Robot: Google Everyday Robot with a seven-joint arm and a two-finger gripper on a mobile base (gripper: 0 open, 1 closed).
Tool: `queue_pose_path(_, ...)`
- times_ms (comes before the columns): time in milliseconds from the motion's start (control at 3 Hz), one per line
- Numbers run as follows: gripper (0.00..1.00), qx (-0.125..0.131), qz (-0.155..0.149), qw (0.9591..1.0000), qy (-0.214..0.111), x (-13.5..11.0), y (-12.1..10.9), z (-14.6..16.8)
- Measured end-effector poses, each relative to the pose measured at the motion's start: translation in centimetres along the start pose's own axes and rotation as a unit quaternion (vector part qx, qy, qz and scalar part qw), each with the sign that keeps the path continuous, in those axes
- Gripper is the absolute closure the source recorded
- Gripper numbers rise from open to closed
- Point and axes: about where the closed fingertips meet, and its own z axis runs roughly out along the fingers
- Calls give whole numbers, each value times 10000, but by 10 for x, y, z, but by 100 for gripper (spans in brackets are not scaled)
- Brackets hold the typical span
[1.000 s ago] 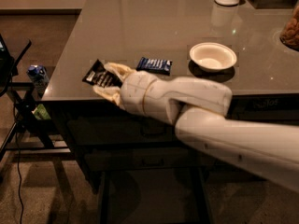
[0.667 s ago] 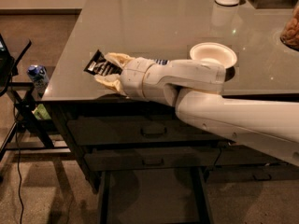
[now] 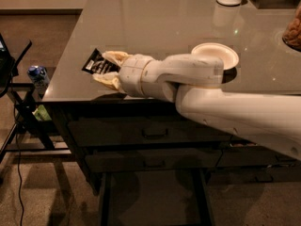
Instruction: Pick rxbar chocolate from bottom drawer and place on counter
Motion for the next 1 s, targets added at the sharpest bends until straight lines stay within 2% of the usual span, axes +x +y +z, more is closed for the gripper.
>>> queue_pose_path(333, 100, -391, 32, 9991, 161, 2, -30, 4)
queue_pose_path(667, 100, -391, 32, 9991, 161, 2, -30, 4)
queue_pose_path(1000, 100, -483, 3, 9984, 309, 6, -29, 8)
